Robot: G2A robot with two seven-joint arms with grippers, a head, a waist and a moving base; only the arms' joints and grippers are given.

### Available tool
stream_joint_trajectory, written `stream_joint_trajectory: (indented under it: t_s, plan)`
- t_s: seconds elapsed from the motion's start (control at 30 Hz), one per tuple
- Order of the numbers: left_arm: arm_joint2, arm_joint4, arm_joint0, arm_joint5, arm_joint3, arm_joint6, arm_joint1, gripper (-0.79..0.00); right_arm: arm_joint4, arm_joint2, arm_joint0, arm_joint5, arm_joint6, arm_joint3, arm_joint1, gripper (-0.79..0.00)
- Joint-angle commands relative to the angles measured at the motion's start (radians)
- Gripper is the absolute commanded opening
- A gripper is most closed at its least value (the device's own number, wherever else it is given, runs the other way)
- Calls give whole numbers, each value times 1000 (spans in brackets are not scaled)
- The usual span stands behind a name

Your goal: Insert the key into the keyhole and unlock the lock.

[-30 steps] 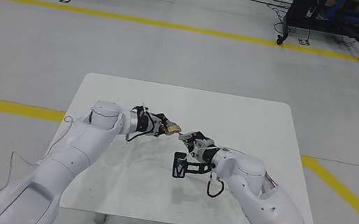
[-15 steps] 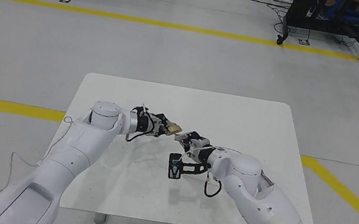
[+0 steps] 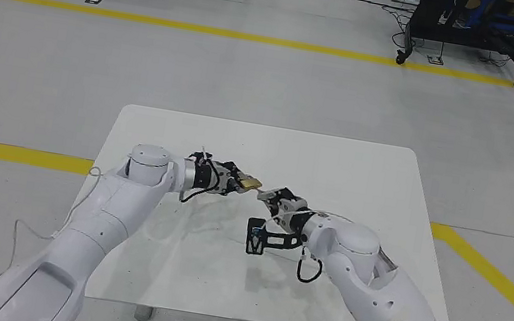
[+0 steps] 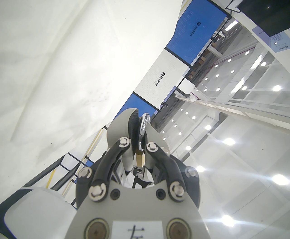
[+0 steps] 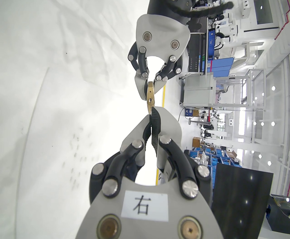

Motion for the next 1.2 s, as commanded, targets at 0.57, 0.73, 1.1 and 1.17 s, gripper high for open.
stream_joint_trajectory:
  t_s: [0.57,0.73,1.1,1.17]
  plan:
    - [-8,14,5,0,-10,9,-1,-785,-36,-47,28,-1,116,1,-24,-785]
    - [-20,5,11,-37,-8,68,-4,-785,-57,-57,23,15,181,-9,-32,-785]
    - [-37,-36,9,-61,-3,96,-14,-785,-52,-54,16,31,207,-17,-36,-785]
    - [-34,-35,9,-68,-4,96,-16,-785,-90,-56,16,40,217,-17,-34,-785]
